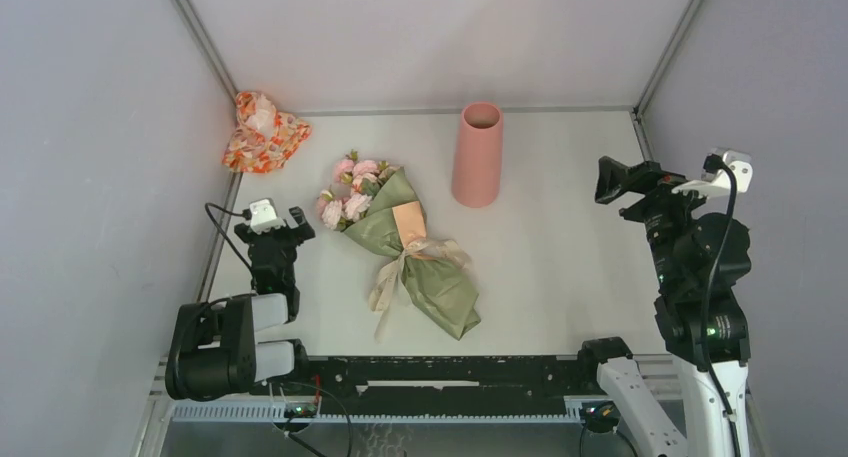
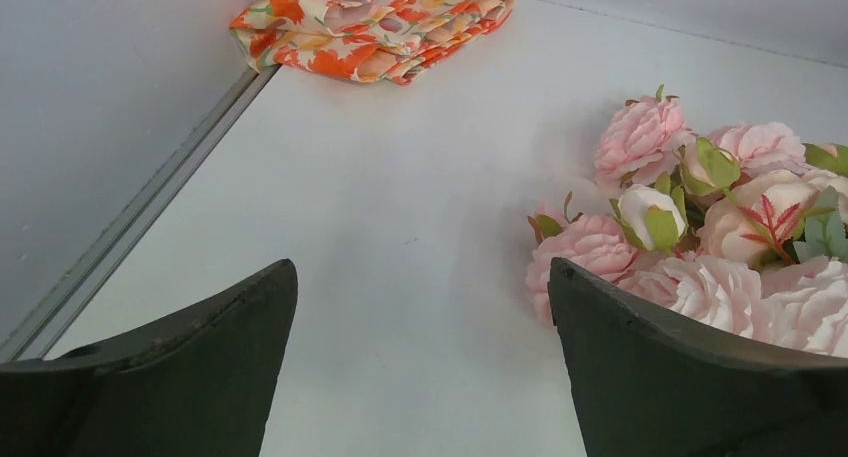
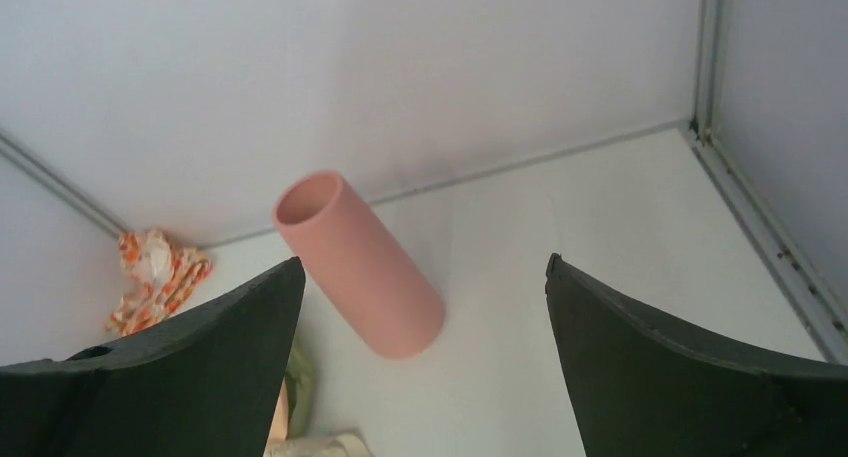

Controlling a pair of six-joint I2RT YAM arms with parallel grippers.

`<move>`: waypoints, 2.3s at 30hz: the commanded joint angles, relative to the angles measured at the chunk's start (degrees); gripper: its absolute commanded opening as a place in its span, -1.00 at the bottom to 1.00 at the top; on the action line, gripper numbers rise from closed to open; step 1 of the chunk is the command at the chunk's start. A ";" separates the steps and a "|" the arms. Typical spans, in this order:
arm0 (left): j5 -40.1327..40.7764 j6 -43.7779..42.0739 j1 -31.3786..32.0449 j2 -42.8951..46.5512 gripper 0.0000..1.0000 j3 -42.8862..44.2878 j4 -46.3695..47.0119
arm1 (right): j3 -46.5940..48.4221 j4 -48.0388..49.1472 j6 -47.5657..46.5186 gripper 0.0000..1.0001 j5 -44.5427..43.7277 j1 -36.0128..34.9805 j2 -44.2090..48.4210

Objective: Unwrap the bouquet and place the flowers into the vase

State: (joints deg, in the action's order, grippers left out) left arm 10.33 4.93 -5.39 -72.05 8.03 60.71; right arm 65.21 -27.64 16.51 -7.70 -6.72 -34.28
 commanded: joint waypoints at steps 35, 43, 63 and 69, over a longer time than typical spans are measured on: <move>-7.80 48.87 11.37 36.55 1.00 50.49 -68.80 | 27.73 -14.52 -0.19 0.96 -7.26 -49.92 -58.79; -4.35 45.67 12.81 36.58 1.00 43.79 -71.89 | 16.11 -5.27 1.20 0.60 -3.48 -47.47 -58.58; 8.28 41.02 46.27 23.54 1.00 35.67 -91.87 | 5.63 -2.12 2.49 0.67 -7.19 -41.00 -46.83; 11.56 44.47 50.66 19.92 1.00 37.92 -93.55 | 0.69 -0.01 3.33 0.70 -6.03 -40.03 -43.78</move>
State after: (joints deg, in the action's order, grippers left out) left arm 18.72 45.67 43.77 -50.54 43.29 -32.34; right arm 68.36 -30.65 18.46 -13.67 -47.22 -80.12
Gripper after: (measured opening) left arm 0.996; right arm 0.848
